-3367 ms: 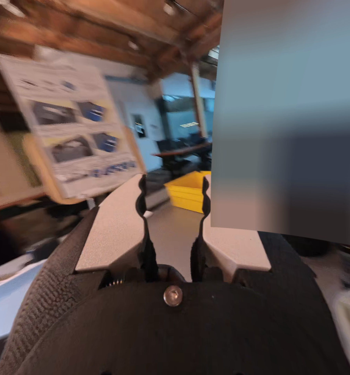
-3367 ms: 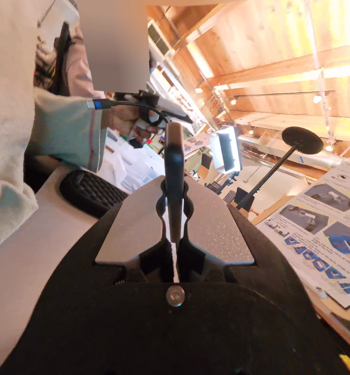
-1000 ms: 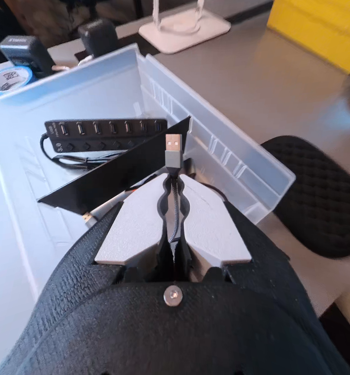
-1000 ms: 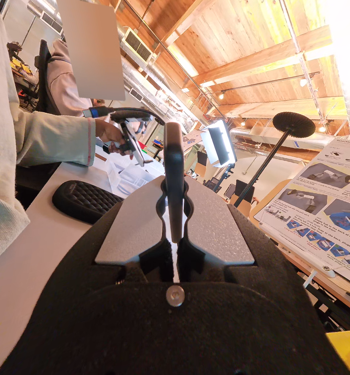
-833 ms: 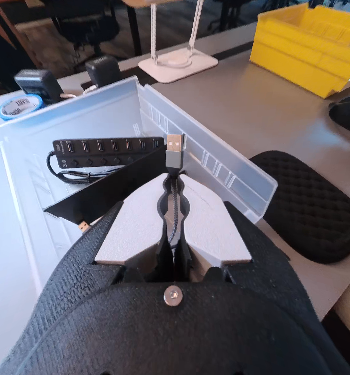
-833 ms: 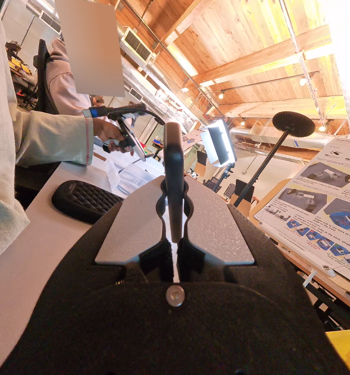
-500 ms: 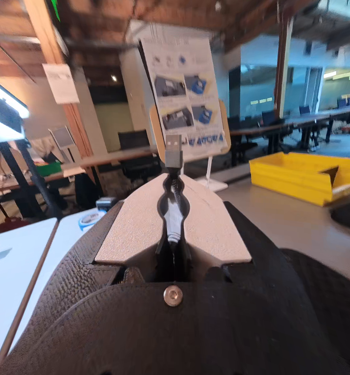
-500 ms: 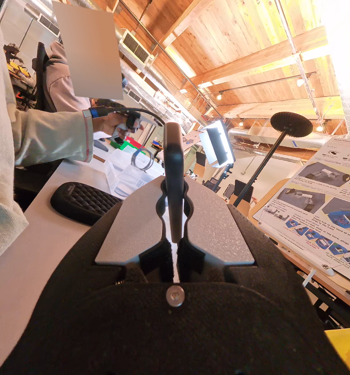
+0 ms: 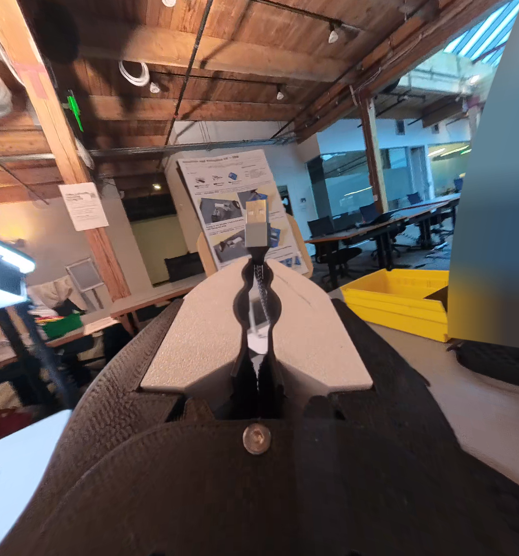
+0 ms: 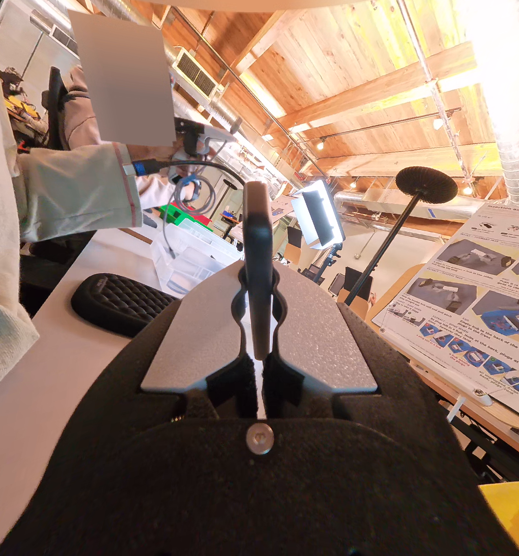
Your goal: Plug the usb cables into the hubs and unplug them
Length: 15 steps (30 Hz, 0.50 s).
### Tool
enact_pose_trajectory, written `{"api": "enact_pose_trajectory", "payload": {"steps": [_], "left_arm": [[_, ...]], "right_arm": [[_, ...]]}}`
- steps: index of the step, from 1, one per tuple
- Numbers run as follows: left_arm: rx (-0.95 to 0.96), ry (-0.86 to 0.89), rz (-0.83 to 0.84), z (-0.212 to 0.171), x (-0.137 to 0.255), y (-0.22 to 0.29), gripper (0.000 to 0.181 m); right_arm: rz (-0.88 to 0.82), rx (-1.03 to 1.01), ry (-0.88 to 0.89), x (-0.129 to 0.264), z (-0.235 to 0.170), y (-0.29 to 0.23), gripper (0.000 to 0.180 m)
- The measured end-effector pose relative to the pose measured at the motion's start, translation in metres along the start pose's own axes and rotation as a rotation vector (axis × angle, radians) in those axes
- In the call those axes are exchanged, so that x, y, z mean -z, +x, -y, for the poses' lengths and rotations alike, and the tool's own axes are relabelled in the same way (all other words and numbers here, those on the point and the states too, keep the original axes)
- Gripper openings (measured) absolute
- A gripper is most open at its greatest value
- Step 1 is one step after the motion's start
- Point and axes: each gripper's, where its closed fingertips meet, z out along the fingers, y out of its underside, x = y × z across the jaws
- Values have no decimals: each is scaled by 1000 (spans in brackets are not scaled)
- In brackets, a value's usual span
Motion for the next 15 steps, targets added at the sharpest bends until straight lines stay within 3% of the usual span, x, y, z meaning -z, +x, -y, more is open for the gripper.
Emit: {"api": "enact_pose_trajectory", "payload": {"steps": [5, 7, 11, 15], "left_arm": [[-278, -70, 165, 14, -28, -37, 6], [-306, -83, 168, 22, -42, -45, 6], [-264, -129, -29, 31, -59, 4, 6], [-129, -397, -365, -15, -55, 96, 6]], "right_arm": [[-13, -1, -3, 0, -1, 2, 13], [-16, 4, -3, 0, -1, 3, 13], [-1, 10, 1, 0, 0, 1, 13], [20, 29, 41, 2, 8, 0, 12]]}}
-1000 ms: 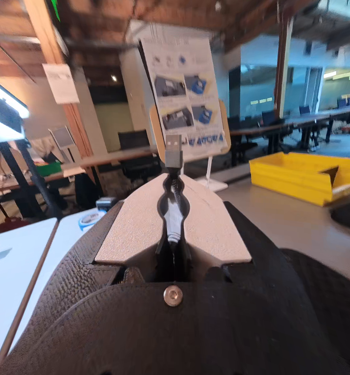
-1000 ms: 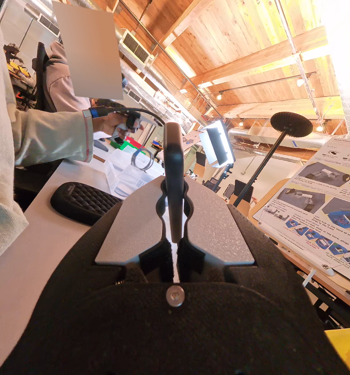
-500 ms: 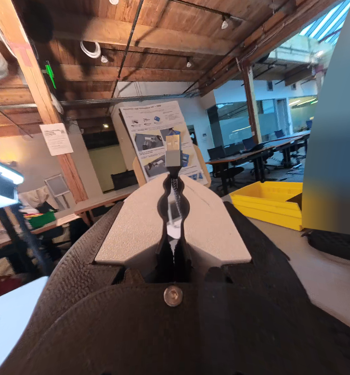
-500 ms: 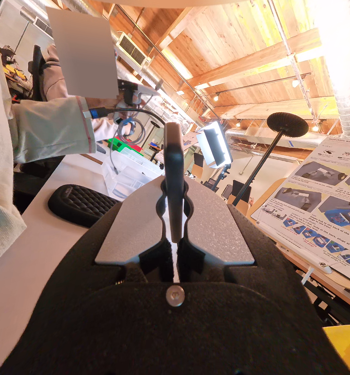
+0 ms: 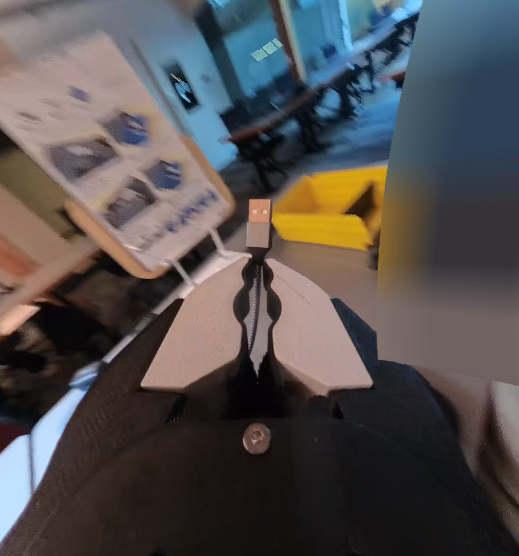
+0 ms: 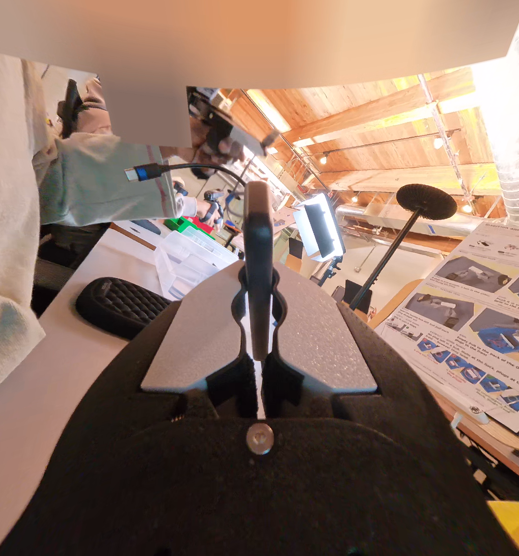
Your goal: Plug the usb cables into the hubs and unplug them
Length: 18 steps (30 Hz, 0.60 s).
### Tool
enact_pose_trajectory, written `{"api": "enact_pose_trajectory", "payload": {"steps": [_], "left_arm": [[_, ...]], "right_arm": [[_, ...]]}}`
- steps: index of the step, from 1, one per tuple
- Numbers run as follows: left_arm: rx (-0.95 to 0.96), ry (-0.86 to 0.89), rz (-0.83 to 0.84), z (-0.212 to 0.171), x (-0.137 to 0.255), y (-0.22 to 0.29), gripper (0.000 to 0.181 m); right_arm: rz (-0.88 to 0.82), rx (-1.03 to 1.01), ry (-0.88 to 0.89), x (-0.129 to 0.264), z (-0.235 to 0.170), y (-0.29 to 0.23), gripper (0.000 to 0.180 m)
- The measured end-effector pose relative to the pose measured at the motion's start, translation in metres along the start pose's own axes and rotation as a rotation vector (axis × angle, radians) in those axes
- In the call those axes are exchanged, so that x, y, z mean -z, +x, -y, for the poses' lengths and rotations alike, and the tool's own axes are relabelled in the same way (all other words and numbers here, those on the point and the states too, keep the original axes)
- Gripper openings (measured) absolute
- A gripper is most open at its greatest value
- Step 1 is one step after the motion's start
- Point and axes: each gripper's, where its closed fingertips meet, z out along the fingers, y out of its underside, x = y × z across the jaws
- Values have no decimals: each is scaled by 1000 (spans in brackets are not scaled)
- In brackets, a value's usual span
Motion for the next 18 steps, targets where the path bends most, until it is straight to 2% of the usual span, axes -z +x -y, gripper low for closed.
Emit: {"api": "enact_pose_trajectory", "payload": {"steps": [5, 8, 18], "left_arm": [[21, -321, -340, -65, -38, 99, 6], [32, -387, -492, -88, -51, 140, 6], [37, -442, -627, -105, -69, 180, 6]], "right_arm": [[21, 4, 34, 1, 7, -3, 12], [37, 10, 30, 0, 7, -6, 12], [132, 90, 53, 1, 23, -25, 12]]}}
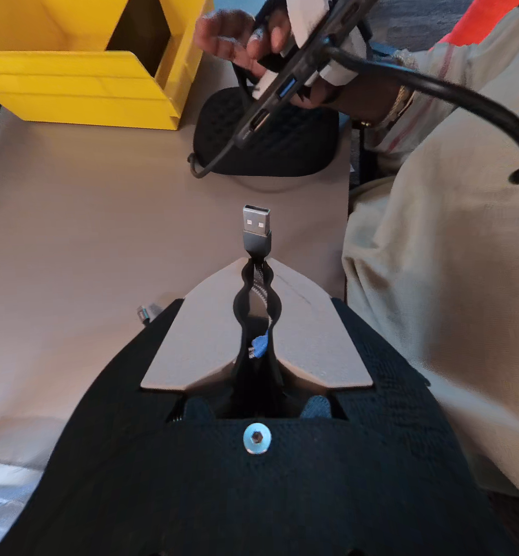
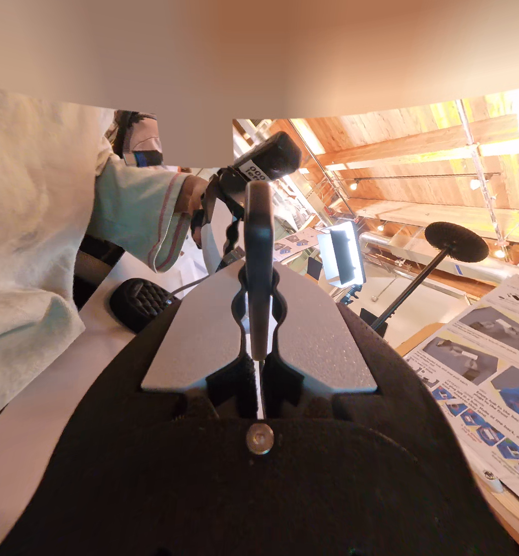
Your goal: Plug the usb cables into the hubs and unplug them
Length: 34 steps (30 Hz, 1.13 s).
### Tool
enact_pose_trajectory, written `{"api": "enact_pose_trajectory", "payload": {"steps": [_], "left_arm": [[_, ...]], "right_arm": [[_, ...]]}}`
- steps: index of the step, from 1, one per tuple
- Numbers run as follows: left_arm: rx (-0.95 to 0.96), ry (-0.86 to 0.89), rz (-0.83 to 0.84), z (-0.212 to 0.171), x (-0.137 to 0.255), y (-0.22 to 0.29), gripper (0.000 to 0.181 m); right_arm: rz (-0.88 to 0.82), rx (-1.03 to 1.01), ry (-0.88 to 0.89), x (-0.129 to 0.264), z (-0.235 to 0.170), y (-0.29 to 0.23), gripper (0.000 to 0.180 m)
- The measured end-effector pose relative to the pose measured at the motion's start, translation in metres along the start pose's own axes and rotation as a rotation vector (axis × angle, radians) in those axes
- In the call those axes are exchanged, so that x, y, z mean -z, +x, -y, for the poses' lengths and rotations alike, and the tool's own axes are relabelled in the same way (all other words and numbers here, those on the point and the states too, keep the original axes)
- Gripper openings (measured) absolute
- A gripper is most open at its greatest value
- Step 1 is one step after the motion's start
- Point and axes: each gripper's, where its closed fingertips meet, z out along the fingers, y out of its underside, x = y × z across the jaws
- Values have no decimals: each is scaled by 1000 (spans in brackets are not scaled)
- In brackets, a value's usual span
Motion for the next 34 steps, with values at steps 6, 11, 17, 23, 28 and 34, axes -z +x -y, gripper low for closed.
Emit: {"api": "enact_pose_trajectory", "payload": {"steps": [6, 11, 17, 23, 28, 34], "left_arm": [[4, -37, -70, -8, -12, 8, 6], [-5, -37, -83, -9, -16, 9, 6], [-8, -52, -91, -12, -18, 11, 6], [-45, -147, -47, -25, -19, 4, 6], [-40, -245, -135, -41, -29, 7, 6], [-83, -444, -229, -57, -42, 1, 5]], "right_arm": [[39, 32, -31, -5, -2, -7, 12], [84, 76, -95, -12, -9, -16, 12], [119, 114, -132, -16, -13, -25, 12], [132, 138, -150, -17, -17, -26, 12], [324, 377, -400, -20, -49, -51, 12], [471, 580, -487, -25, -66, -67, 12]]}}
